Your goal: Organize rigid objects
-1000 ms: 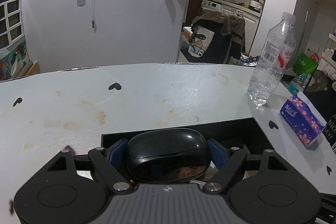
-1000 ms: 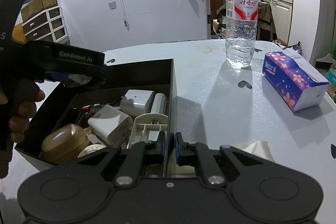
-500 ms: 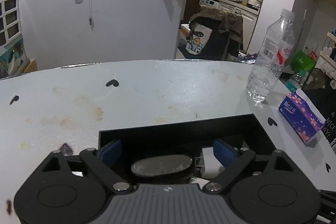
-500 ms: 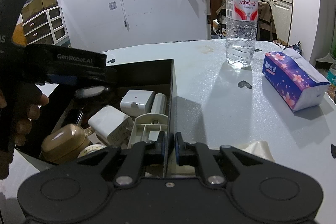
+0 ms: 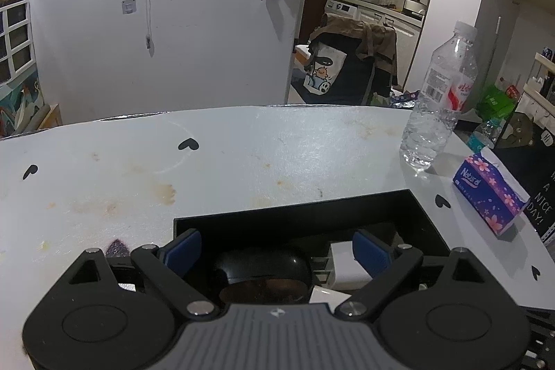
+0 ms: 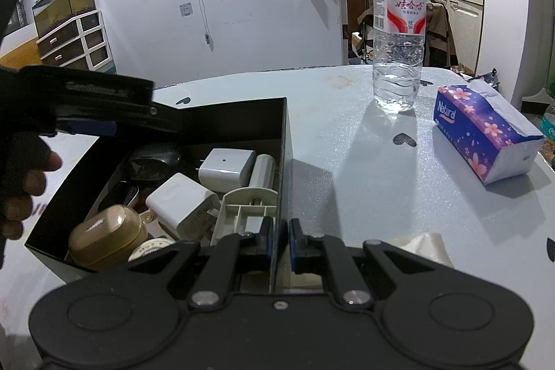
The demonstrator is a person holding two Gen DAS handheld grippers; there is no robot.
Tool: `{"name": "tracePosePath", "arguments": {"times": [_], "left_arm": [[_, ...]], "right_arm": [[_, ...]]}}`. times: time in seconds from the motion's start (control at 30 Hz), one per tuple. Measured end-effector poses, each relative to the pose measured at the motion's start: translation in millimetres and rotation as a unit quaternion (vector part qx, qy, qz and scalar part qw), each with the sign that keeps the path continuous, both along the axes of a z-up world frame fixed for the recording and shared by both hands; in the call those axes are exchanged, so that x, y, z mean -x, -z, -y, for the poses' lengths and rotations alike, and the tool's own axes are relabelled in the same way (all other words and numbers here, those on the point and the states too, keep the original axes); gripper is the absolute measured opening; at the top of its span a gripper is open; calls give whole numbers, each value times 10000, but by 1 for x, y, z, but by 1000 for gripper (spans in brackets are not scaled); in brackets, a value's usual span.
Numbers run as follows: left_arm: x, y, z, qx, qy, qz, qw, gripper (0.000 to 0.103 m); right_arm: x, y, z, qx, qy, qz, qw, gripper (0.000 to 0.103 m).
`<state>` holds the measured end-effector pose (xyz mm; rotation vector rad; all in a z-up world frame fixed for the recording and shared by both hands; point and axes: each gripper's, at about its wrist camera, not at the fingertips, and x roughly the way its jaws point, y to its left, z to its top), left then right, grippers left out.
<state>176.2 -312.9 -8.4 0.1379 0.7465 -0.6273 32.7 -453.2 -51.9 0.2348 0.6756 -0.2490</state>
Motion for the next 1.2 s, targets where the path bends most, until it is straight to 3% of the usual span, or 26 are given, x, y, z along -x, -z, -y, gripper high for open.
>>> {"name": "tracePosePath", "arguments": {"times": [0.6,0.87,1.2], "left_arm": [[63,-41,-53,-65,99,684,9976,101],[98,-34,-66,-221,83,1014,9946,101],[115,-13,-69,-521,-287,1065,9925,102]], "right_arm": [[0,0,0,11,2,-1,10000,9],[0,0,0,17,4,-2,10000,9],[1,0,-1,29,6,2,10000,9]]}}
